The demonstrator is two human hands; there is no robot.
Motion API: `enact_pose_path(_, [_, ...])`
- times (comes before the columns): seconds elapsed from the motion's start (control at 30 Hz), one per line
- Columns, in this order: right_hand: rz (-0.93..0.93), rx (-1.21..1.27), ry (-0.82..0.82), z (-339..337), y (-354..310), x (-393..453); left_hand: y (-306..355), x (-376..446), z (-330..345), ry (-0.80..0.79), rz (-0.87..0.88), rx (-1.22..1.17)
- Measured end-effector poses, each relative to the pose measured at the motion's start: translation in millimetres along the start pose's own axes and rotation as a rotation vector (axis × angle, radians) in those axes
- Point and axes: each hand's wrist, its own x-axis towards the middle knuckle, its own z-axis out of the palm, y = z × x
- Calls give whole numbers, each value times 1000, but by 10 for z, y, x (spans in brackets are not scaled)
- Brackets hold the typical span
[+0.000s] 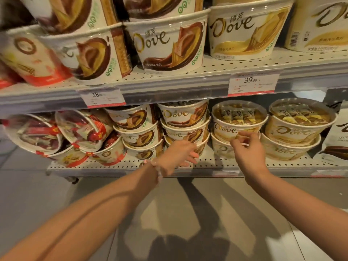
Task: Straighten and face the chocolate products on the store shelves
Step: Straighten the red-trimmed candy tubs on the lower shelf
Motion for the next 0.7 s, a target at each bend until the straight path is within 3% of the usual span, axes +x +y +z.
enact_pose_path(0.2, [-176,40,-325,613,-568,-362,-215,-574,-952,281,207,149])
enact_pose_path(0.33, [-274,-53,-452,1152,-828,-588,-494,-978,-1619,492,297,178])
enact_pose_path(0.5, [-350,-130,-613,1956,-1090,-832,-744,-1065,-2381,962,393,363])
enact_pose_path(0.6, [-411,-193,-560,2371,-1209,-879,-871,-929,-2643,973,366,369])
enact_pose_path(0.7, [-444,-276,-501,2675,-1276,-899,-1009,-821,-2755,867,341,180])
